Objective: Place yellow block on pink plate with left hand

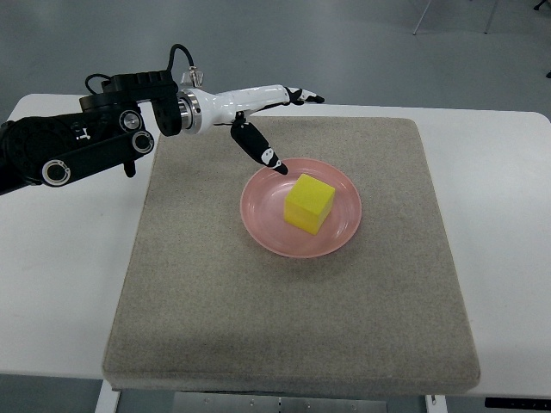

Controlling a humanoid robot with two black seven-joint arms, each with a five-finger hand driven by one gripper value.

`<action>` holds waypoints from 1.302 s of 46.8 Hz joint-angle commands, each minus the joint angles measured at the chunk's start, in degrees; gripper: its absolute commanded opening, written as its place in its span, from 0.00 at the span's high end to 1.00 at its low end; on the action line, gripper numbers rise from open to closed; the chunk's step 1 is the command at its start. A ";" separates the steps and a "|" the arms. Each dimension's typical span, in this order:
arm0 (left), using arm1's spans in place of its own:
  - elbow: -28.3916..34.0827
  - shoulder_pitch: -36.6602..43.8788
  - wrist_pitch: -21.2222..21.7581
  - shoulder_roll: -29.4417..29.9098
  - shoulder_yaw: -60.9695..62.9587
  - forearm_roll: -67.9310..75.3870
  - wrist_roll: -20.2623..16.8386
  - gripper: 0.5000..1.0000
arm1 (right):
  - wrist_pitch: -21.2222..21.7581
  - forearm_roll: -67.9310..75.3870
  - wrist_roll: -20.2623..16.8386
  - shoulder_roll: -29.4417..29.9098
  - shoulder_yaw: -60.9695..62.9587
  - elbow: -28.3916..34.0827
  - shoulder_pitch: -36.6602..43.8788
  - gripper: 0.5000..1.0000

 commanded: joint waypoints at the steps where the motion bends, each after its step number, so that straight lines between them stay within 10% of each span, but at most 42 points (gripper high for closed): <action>1: 2.68 0.08 0.03 0.15 -0.09 -9.79 -0.02 0.01 | 0.00 0.00 0.01 0.00 0.00 0.00 0.00 0.15; 21: 17.80 4.03 -5.33 -0.47 -3.86 -40.75 0.24 0.01 | 0.00 0.00 0.01 0.00 0.00 0.00 0.00 0.15; 37: 25.62 14.06 -22.82 -0.12 -21.45 -52.45 2.08 0.01 | 0.00 0.00 0.01 0.00 0.00 0.00 0.00 0.15; 49: 29.75 15.73 -26.16 -0.03 -24.09 -60.35 10.96 0.01 | 0.00 0.00 0.01 0.00 0.00 0.00 0.00 0.15; 61: 29.76 15.73 -26.78 0.06 -24.09 -61.50 12.37 0.01 | 0.00 0.00 0.01 0.00 0.00 0.00 0.00 0.15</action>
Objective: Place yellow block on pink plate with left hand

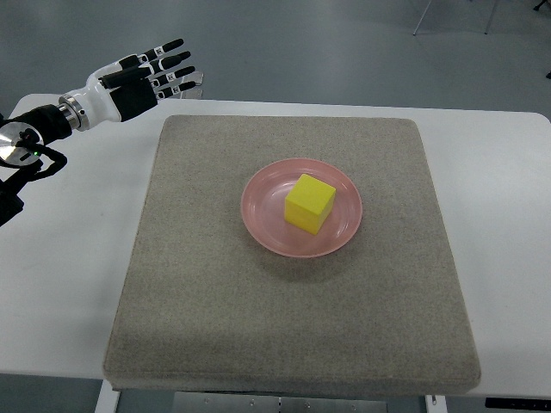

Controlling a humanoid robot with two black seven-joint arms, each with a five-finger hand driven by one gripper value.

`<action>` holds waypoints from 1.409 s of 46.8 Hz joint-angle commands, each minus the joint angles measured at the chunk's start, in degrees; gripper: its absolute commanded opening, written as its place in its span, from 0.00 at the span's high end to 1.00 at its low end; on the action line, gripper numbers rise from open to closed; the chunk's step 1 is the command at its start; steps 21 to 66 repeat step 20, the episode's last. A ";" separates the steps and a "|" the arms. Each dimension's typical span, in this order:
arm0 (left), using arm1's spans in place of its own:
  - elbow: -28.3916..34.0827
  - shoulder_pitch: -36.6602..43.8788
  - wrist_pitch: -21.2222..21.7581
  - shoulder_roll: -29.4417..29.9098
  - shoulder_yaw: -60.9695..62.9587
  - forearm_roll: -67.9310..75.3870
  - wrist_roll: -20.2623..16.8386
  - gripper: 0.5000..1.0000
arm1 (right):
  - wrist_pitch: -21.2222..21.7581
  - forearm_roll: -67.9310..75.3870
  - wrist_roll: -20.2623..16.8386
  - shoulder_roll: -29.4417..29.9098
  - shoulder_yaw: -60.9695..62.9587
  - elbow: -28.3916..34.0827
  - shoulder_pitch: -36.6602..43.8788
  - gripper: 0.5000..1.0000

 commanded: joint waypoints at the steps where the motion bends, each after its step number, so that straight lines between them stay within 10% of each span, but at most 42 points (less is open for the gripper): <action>1: -0.04 0.01 -0.01 0.04 -0.01 -0.10 -0.01 0.01 | 0.00 0.00 0.00 0.00 -0.20 0.00 0.00 0.15; 66: -0.13 0.62 -0.45 0.13 0.08 -0.10 -0.01 0.01 | 0.09 -0.61 -0.09 0.00 -0.20 0.88 0.09 0.15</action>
